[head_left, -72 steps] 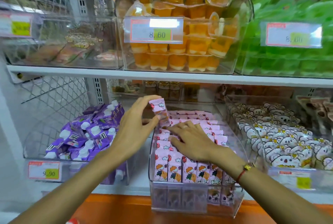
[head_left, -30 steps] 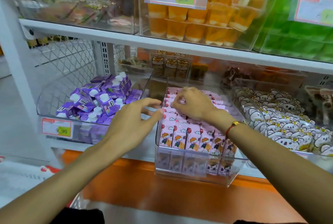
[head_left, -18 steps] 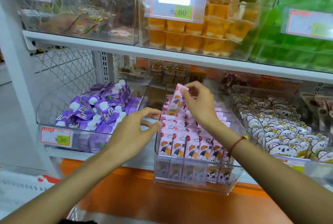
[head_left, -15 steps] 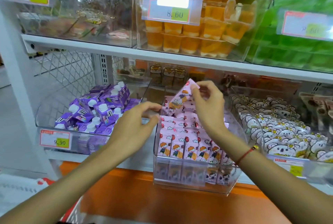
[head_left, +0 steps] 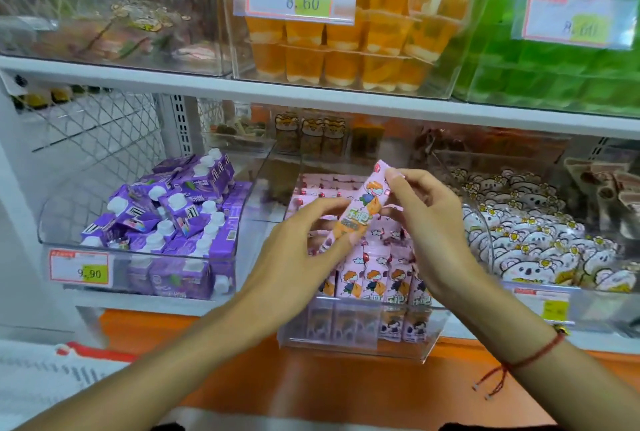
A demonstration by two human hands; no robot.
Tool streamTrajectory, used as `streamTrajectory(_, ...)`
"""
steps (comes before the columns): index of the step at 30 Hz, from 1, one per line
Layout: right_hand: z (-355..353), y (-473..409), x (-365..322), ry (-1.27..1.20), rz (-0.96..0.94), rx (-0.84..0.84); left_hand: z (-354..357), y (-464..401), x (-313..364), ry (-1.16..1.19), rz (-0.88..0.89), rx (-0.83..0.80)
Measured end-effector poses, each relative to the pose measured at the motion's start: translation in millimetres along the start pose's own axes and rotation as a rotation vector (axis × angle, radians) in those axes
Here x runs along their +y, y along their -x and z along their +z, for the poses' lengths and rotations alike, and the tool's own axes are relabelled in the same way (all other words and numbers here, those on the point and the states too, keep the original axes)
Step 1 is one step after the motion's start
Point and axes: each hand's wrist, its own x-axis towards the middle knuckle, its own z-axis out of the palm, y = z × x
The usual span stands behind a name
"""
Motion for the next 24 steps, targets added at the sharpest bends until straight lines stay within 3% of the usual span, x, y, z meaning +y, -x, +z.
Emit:
streamTrajectory(6,-7,-1,-3,-0.046,0.056,-0.062,7,2,5,0.096,0.000,0.047)
streamTrajectory(10,-8,-4,-6,-0.039,0.136,-0.291,11,1,10,0.152,0.012,0.096)
streamTrajectory(13,-8,0,-7,0.030,0.083,-0.425,11,1,12,0.157,0.021,0.098)
streamTrajectory(19,-9,2,-7,0.000,0.070,-0.211,7,0,10,0.062,0.062,0.130)
streamTrajectory(24,-9,3,-6,-0.060,0.109,-0.212,3,0,9,0.015,0.076,0.096)
